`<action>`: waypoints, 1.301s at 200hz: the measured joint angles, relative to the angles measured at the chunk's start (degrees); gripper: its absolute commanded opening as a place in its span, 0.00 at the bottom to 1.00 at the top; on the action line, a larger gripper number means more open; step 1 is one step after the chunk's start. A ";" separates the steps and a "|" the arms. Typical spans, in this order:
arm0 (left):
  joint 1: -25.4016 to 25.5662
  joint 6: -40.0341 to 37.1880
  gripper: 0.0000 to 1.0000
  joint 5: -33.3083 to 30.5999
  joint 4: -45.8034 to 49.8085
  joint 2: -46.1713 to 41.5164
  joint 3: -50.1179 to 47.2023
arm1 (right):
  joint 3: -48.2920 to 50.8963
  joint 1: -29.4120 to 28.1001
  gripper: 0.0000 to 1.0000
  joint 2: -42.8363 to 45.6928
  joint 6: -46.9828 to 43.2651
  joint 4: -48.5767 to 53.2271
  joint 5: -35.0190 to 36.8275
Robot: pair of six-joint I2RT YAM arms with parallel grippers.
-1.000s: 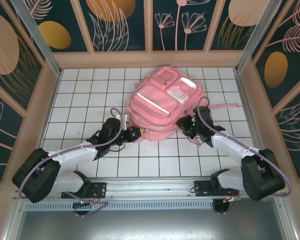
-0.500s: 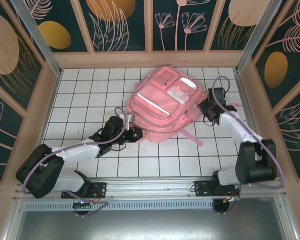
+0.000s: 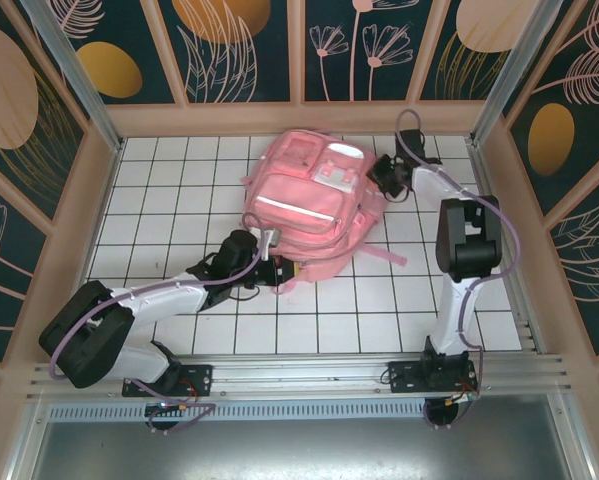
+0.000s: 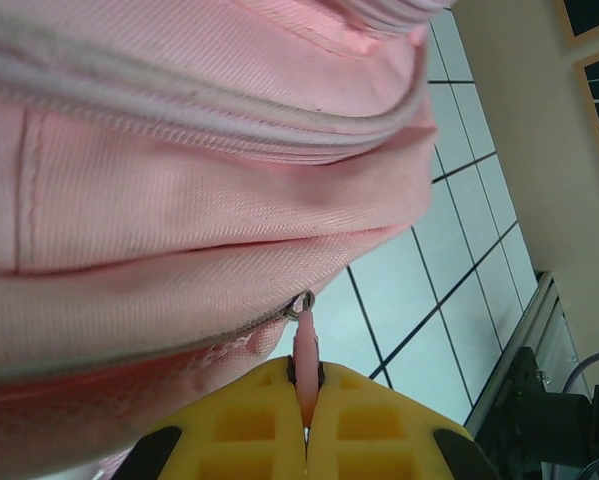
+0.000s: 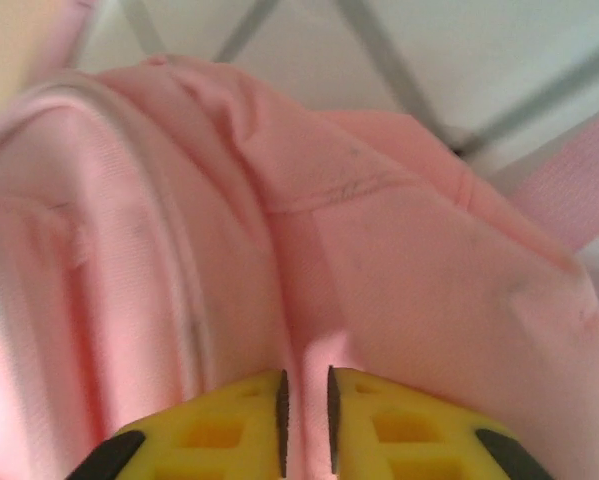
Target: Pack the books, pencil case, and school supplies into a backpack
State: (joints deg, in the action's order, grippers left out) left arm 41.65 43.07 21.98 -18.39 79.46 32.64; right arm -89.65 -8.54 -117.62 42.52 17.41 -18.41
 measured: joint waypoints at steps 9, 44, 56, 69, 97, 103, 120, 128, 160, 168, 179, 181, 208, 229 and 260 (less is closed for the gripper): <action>0.00 -0.02 0.00 0.02 0.24 0.11 0.48 | -1.90 -1.36 0.26 -0.66 -0.28 -0.85 -1.97; 0.00 -0.09 0.00 -0.37 0.85 0.11 1.46 | 0.85 -6.45 0.37 4.35 -0.92 -1.14 -2.40; 0.00 -0.22 0.00 -0.44 1.14 0.11 1.46 | 7.41 -7.34 0.41 10.19 -0.20 -1.73 -2.29; 0.04 -0.39 0.00 -0.63 1.20 0.11 1.46 | 15.98 -7.61 0.44 17.94 1.38 -3.04 -2.54; 0.04 -0.48 0.00 -1.11 1.38 0.11 1.46 | 32.13 -8.76 0.46 34.45 6.80 -5.31 -3.54; 0.04 -0.48 0.00 -1.22 1.44 0.11 1.46 | 34.34 -9.42 0.47 36.61 7.87 -5.84 -3.89; 0.07 -0.48 0.00 -1.44 1.55 0.11 1.46 | 40.48 -12.09 0.46 41.33 12.35 -7.98 -4.76; 0.07 -0.48 0.00 -1.46 1.57 0.09 1.46 | 43.04 -13.27 0.47 42.64 14.67 -8.96 -5.42; 0.07 -0.48 0.00 -1.51 1.73 0.09 1.57 | 52.76 -18.08 0.51 45.44 25.73 -14.51 -7.02; 0.07 -0.50 0.00 -1.51 1.81 0.09 1.60 | 53.79 -19.10 0.51 45.44 27.71 -15.65 -7.19; 0.07 -0.63 0.00 -1.62 1.97 0.09 1.68 | 54.38 -20.22 0.51 45.40 30.47 -17.44 -7.37; 0.07 -0.63 0.00 -1.64 1.99 0.09 1.68 | 54.40 -20.31 0.51 45.38 30.62 -17.70 -7.39; 0.07 -0.66 0.00 -1.68 2.14 0.09 1.77 | 54.40 -21.00 0.50 44.06 34.42 -23.54 -7.41; 0.07 -0.66 0.00 -1.68 2.19 0.04 1.77 | 54.40 -21.05 0.49 41.88 35.91 -26.56 -7.37; 0.07 -0.66 0.00 -1.70 2.80 -0.57 1.79 | 54.38 -21.40 0.45 38.66 36.94 -29.18 -7.39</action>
State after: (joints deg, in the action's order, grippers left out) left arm 41.71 42.41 20.27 -15.59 78.89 34.44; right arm -35.27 -29.93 -78.96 79.46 -11.77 -25.80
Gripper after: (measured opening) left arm 0.064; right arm 0.476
